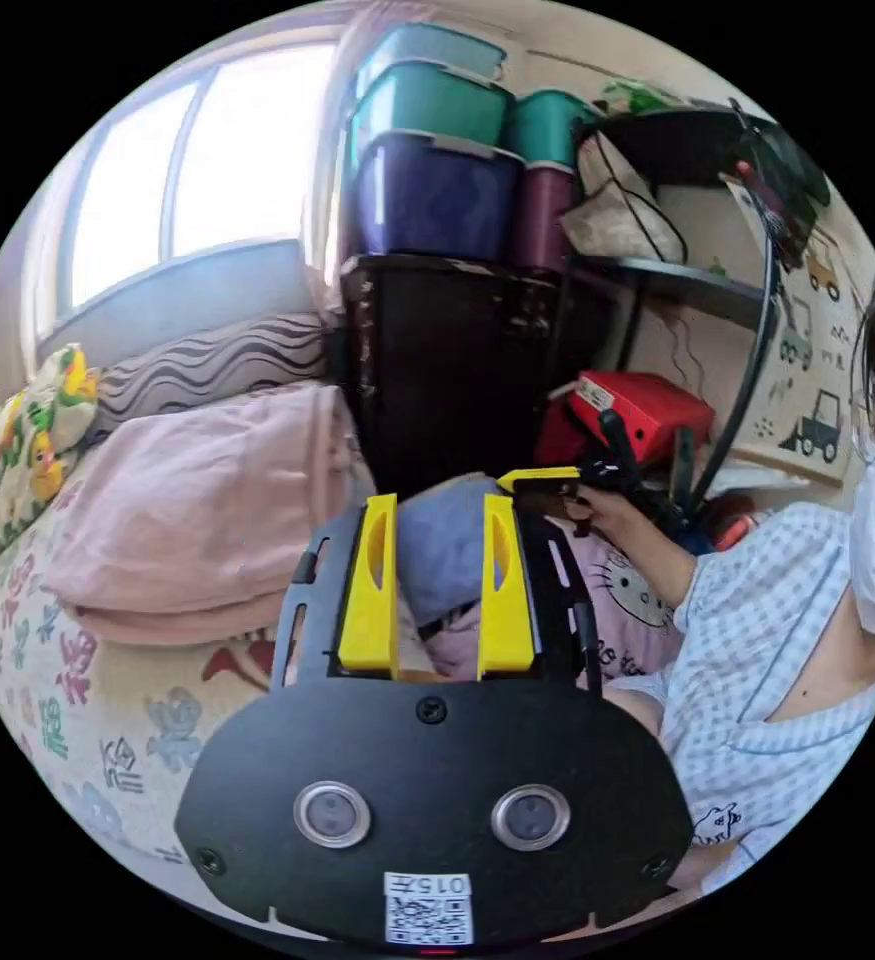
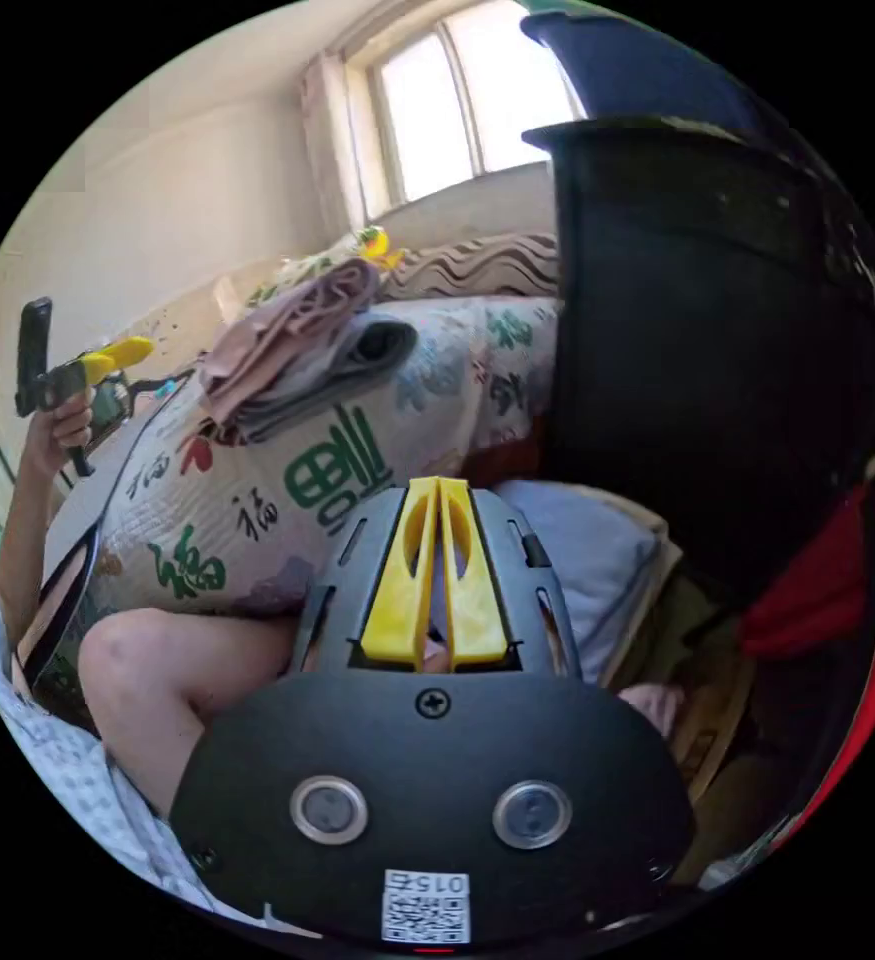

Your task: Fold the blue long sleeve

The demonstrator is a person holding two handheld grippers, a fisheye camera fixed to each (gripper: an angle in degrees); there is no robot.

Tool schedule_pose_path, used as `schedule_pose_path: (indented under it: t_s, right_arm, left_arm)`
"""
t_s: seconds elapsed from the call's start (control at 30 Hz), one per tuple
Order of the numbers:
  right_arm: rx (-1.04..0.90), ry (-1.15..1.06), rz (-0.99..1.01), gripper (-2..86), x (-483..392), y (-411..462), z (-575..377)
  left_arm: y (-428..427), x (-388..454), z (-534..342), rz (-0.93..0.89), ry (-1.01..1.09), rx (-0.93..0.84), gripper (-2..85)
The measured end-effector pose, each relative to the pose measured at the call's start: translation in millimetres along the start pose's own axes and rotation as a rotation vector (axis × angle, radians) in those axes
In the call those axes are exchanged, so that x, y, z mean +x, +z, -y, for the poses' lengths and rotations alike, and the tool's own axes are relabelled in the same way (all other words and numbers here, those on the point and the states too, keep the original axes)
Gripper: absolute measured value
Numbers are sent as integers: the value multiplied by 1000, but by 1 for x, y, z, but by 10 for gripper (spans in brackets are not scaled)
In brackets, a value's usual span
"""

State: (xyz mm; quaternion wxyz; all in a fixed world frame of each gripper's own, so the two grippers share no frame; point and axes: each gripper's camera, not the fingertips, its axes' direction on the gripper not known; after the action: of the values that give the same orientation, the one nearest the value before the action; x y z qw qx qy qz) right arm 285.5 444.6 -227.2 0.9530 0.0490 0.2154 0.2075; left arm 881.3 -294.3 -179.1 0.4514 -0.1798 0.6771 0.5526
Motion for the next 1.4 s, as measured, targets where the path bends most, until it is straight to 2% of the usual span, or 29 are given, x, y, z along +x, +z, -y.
schedule_pose_path:
  t_s: [0.07, 0.17, 0.2, 0.3, 0.4, 0.5, 0.6, 0.8, 0.93, 1.17, 1.33, 1.4]
  right_arm:
    - [-89, 65, -9, 2, 31, 16, -12]
    - [-176, 142, -73, 24, 61, 46, -18]
    - [-182, 161, -80, 30, 67, 52, -19]
    - [-194, 262, -58, 43, 93, 80, -18]
    - [-181, 286, 14, 47, 107, 93, -4]
    - [-196, 321, 45, 89, 119, 107, 9]
    - [-213, 259, -64, 95, 110, 117, 30]
    - [-533, 124, -247, 142, 117, 186, 56]
    - [-631, 122, -161, 138, 132, 221, 53]
    - [-592, 112, -123, 118, 136, 230, 41]
    - [-636, 116, -102, 93, 141, 242, 22]
    - [-643, 91, -120, 83, 137, 245, 13]
  left_arm:
    - [59, 19, 36, -9, 24, -68, 120]
    - [174, 46, 80, 52, 94, -313, 110]
    - [217, 50, 90, 21, 78, -389, 107]
    - [297, 58, 102, -45, -12, -476, 107]
    - [345, 72, 113, 69, 28, -608, 121]
    - [364, 69, 128, -18, -58, -575, 120]
    - [387, 73, 148, 14, -36, -598, 116]
    - [420, 76, 164, 19, -42, -634, 98]
    - [435, 90, 164, 71, 9, -675, 92]
    - [435, 102, 144, 64, -33, -709, 43]
    - [379, 96, 122, 178, -145, -559, 17]
    - [332, 93, 107, 269, -207, -423, 11]
